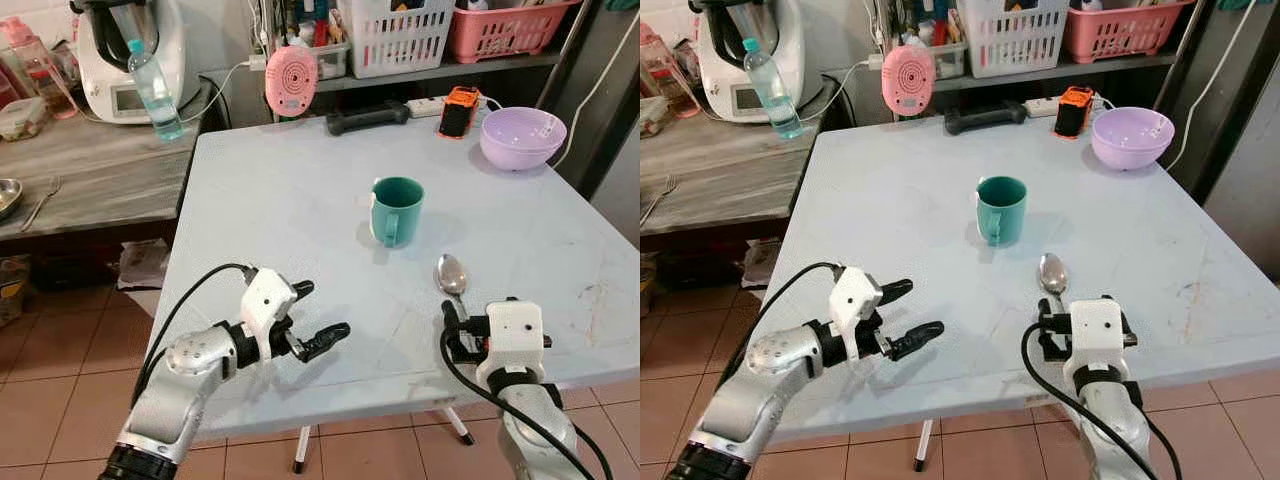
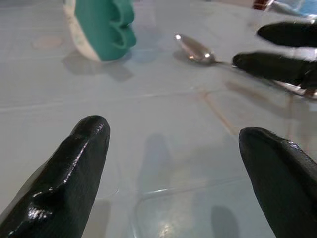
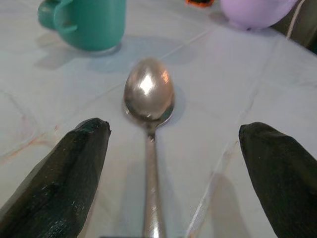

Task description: Setting the table

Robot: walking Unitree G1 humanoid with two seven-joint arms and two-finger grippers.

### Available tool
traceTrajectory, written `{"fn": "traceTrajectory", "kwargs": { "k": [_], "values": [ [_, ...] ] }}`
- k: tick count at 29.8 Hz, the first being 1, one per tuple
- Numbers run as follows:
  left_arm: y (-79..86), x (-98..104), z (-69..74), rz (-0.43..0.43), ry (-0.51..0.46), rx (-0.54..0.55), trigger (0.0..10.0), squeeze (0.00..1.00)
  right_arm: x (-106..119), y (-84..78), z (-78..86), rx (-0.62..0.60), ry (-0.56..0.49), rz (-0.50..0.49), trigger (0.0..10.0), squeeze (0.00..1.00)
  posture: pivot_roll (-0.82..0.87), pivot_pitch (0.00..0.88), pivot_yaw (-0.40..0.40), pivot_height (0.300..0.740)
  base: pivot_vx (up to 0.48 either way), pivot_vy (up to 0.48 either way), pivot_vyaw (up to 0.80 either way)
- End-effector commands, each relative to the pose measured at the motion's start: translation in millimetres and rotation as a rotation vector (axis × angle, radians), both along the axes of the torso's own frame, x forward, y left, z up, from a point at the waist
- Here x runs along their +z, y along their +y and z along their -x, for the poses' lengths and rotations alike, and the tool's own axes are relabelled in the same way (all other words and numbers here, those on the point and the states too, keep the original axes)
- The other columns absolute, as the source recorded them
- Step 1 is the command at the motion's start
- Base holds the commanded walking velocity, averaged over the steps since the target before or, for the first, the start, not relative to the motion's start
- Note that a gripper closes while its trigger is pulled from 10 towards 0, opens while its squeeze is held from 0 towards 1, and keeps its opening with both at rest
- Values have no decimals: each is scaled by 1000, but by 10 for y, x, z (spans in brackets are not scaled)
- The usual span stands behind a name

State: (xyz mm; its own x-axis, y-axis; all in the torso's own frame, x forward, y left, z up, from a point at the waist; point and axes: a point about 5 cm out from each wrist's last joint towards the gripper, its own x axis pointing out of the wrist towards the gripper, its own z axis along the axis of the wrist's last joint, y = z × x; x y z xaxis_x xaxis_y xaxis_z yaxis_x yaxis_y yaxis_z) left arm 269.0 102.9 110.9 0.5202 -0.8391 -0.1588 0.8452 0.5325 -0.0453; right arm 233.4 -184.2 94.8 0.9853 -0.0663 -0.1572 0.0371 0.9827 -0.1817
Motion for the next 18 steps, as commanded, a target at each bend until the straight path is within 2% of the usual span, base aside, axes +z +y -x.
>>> {"fn": "traceTrajectory", "kwargs": {
  "k": [1,4,12,18],
  "values": [
    [4,58,19,4,14,-55,10000,0,16,19,1,11,12,-21,10000,0,-98,28,84,740,0,0,0],
    [11,48,38,-23,19,-90,10000,0,0,10,-16,-1,38,-60,10000,0,-97,27,83,740,0,0,0],
    [12,68,59,-9,37,-99,10000,0,-44,-1,-9,-9,100,-76,10000,0,-97,29,82,740,0,0,0],
    [-5,67,90,1,53,-113,10000,0,-85,-23,-68,21,151,-71,10000,0,-98,34,83,740,0,0,0]
  ]
}}
